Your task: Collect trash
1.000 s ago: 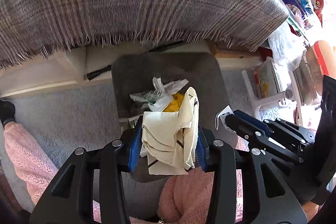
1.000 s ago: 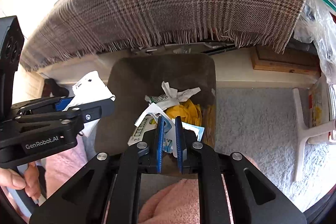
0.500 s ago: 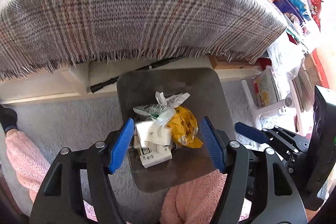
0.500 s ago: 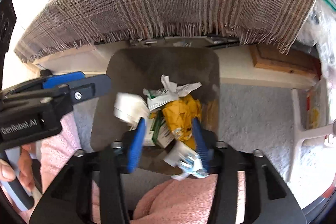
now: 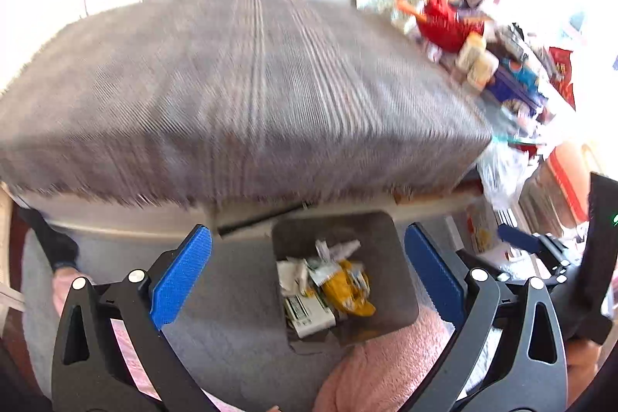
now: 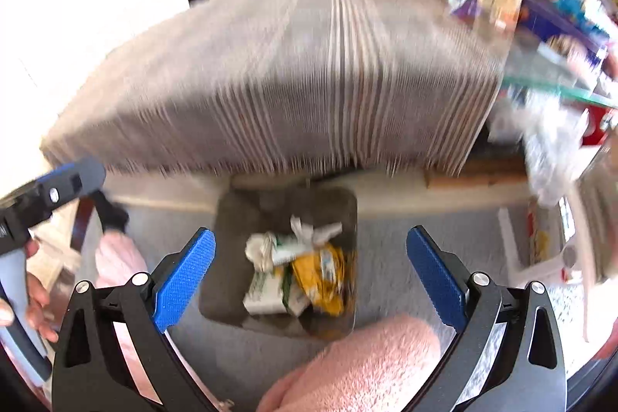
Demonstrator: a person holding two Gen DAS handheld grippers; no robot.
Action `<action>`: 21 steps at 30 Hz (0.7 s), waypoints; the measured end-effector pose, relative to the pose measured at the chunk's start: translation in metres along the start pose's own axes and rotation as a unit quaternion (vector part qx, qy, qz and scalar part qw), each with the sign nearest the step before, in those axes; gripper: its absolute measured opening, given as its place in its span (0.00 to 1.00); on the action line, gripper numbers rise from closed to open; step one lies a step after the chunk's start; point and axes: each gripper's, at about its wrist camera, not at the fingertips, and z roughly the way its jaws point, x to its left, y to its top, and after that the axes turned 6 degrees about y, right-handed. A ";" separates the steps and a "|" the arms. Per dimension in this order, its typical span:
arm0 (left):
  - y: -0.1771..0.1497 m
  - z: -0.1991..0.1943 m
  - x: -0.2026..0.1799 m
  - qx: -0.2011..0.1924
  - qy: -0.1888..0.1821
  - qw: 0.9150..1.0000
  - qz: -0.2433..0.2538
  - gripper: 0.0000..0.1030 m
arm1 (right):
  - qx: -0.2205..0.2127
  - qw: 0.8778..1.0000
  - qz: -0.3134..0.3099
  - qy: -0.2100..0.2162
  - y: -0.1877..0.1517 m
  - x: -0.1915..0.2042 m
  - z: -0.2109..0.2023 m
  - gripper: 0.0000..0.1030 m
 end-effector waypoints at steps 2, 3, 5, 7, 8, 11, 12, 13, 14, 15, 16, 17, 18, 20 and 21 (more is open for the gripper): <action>0.005 -0.018 0.002 -0.025 0.008 1.000 0.000 0.92 | -0.028 0.999 -0.008 -0.014 0.011 0.007 -0.018 0.97; 0.007 -0.026 0.002 -0.036 0.010 0.999 0.000 0.92 | -0.050 0.998 -0.013 -0.025 0.017 0.012 -0.031 0.97; 0.012 -0.043 0.003 -0.060 0.017 0.998 0.003 0.92 | -0.079 0.996 -0.017 -0.037 0.026 0.018 -0.049 0.97; 0.015 -0.054 0.002 -0.078 0.024 0.997 0.006 0.92 | -0.117 0.992 -0.020 -0.052 0.035 0.025 -0.072 0.97; 0.016 -0.062 0.002 -0.089 0.030 0.996 0.007 0.92 | -0.130 0.990 -0.022 -0.057 0.038 0.026 -0.080 0.97; 0.018 -0.080 0.003 -0.125 0.041 0.991 0.009 0.92 | -0.177 0.982 -0.025 -0.069 0.045 0.031 -0.107 0.97; 0.018 -0.086 0.003 -0.137 0.047 0.989 0.012 0.92 | -0.195 0.978 -0.025 -0.073 0.047 0.032 -0.117 0.97; 0.018 -0.091 0.003 -0.147 0.053 0.988 0.014 0.92 | -0.206 0.975 -0.026 -0.077 0.047 0.034 -0.123 0.97; 0.019 -0.098 0.002 -0.159 0.058 0.986 0.015 0.92 | -0.214 0.973 -0.028 -0.080 0.047 0.037 -0.129 0.97; 0.019 -0.102 0.002 -0.163 0.057 0.985 0.015 0.92 | -0.221 0.971 -0.029 -0.084 0.047 0.039 -0.135 0.97; 0.019 -0.105 0.003 -0.166 0.056 0.984 0.015 0.92 | -0.227 0.970 -0.029 -0.085 0.046 0.040 -0.140 0.97; 0.020 -0.109 0.004 -0.169 0.056 0.984 0.013 0.92 | -0.232 0.969 -0.030 -0.086 0.045 0.042 -0.144 0.97; 0.020 -0.113 0.005 -0.172 0.058 0.983 0.010 0.92 | -0.236 0.967 -0.032 -0.088 0.044 0.043 -0.148 0.97; 0.021 -0.120 0.006 -0.176 0.058 0.983 0.008 0.92 | -0.247 0.964 -0.032 -0.093 0.042 0.046 -0.153 0.97; 0.021 -0.123 0.006 -0.179 0.059 0.982 0.009 0.92 | -0.252 0.962 -0.032 -0.097 0.041 0.046 -0.156 0.97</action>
